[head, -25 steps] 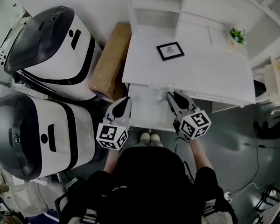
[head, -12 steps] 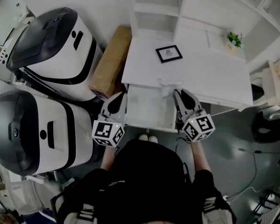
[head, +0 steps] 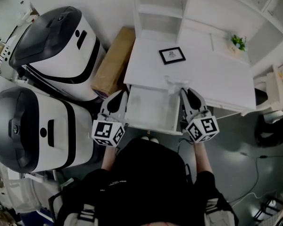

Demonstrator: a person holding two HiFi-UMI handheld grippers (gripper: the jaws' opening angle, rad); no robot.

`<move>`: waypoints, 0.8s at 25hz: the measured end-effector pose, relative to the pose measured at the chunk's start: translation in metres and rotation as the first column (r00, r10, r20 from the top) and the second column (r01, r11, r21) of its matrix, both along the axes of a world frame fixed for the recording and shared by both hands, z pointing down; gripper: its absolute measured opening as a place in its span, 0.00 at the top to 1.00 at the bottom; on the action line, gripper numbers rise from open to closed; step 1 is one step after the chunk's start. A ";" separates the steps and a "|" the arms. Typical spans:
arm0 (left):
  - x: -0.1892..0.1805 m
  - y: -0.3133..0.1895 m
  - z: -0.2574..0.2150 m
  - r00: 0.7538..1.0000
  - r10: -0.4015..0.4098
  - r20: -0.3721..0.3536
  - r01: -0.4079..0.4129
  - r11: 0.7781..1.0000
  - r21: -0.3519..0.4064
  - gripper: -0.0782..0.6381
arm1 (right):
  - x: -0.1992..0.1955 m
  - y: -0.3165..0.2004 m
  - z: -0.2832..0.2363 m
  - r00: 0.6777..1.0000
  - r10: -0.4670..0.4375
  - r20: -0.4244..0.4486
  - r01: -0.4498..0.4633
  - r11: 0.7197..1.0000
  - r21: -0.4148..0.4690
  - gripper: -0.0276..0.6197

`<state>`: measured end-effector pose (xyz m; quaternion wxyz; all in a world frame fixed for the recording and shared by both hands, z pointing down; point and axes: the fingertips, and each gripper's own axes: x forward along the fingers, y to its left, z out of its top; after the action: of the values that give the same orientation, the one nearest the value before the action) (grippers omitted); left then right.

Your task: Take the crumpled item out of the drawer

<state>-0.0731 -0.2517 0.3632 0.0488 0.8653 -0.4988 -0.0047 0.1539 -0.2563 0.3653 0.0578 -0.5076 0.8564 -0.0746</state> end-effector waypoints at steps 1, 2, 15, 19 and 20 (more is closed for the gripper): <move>0.000 0.000 0.000 1.000 -0.001 0.004 0.001 1.000 0.002 0.89 | 0.001 0.000 -0.001 1.000 0.002 0.000 -0.002 1.000 0.002 0.89; -0.001 0.000 -0.001 1.000 -0.003 0.009 0.003 1.000 0.004 0.89 | 0.001 0.000 -0.001 1.000 0.004 -0.002 -0.004 1.000 0.005 0.89; -0.003 -0.003 -0.004 1.000 -0.009 0.020 0.009 1.000 0.015 0.89 | 0.007 -0.003 -0.005 0.999 0.031 -0.023 -0.031 0.999 0.018 0.89; -0.005 -0.003 -0.004 1.000 -0.009 0.020 0.009 1.000 0.016 0.89 | 0.006 -0.003 -0.004 0.999 0.037 -0.029 -0.037 0.999 0.019 0.90; -0.005 -0.003 -0.004 1.000 -0.009 0.019 0.009 1.000 0.016 0.90 | 0.006 -0.003 -0.004 0.999 0.037 -0.031 -0.037 0.999 0.020 0.90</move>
<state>-0.0781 -0.2546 0.3593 0.0370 0.8634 -0.5032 -0.0006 0.1596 -0.2592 0.3609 0.0507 -0.5239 0.8483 -0.0573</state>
